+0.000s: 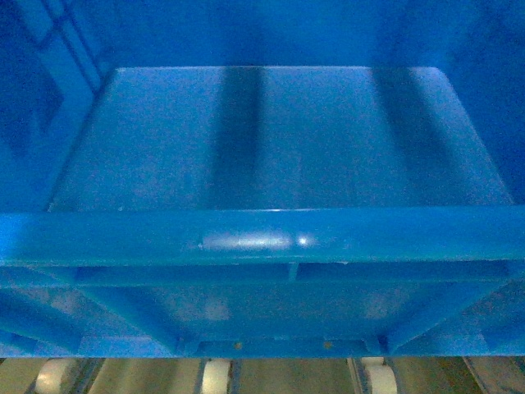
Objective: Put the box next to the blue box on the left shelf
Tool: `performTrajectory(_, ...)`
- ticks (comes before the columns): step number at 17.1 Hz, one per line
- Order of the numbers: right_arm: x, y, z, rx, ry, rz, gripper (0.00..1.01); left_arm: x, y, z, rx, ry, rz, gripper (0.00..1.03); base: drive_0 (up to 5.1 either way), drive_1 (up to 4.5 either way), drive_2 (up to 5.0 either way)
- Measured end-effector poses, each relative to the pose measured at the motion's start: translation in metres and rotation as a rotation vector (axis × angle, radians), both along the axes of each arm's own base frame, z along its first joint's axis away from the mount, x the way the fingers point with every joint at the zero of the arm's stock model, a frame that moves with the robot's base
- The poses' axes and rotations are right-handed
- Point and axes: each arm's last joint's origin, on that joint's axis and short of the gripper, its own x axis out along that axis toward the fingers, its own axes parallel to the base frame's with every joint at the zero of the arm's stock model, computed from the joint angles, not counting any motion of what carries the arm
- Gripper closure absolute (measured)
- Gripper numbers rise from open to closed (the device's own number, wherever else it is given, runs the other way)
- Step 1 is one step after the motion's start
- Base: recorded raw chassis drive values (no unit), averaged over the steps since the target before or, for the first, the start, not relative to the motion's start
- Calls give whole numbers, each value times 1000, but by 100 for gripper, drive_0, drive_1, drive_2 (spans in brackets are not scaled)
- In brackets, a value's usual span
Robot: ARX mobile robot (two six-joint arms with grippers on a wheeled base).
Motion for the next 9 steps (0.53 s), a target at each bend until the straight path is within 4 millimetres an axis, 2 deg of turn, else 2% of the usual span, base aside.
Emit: performTrajectory(9, 1, 0, -1, -2, 5, 0, 91, 1, 0, -1, 1, 4, 0, 95, 0, 429, -428)
